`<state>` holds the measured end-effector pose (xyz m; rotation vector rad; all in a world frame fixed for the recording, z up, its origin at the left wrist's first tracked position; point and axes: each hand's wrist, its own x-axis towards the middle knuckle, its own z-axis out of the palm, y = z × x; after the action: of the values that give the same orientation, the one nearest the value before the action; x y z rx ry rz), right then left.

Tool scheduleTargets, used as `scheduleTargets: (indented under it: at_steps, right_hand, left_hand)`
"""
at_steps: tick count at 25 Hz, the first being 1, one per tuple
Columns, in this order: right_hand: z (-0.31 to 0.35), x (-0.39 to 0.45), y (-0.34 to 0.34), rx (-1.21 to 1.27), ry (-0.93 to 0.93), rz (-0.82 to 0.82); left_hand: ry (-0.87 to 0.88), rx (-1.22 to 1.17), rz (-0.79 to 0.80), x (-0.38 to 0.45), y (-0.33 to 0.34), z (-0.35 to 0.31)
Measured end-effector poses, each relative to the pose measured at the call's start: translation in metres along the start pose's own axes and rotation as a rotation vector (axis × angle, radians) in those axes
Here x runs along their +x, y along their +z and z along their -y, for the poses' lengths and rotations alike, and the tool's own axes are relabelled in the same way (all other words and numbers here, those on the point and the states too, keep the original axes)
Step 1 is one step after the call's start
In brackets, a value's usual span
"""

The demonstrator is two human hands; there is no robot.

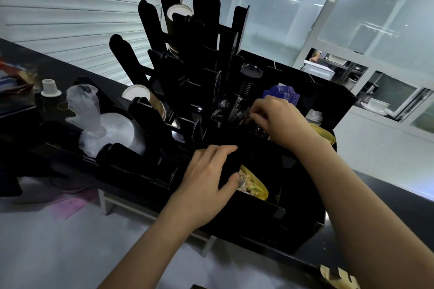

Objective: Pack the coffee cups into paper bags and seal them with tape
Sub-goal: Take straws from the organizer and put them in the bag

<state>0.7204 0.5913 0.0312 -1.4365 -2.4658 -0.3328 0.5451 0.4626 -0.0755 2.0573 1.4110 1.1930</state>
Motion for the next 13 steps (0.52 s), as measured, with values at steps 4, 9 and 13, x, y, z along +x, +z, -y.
scheduleTargets:
  at_steps: [4,9,13]
  right_hand:
    - [-0.006,0.000,-0.001,0.181,0.109,-0.066]
    - [-0.006,0.000,-0.009,0.307,0.226,-0.172]
    - [-0.003,-0.001,-0.013,0.374,0.309,-0.264]
  left_hand:
    - [0.004,-0.005,0.006,0.000,0.000,-0.002]
    - [0.008,-0.012,0.007,-0.002,-0.002,-0.003]
    - [0.011,-0.013,0.011,-0.005,-0.003,-0.004]
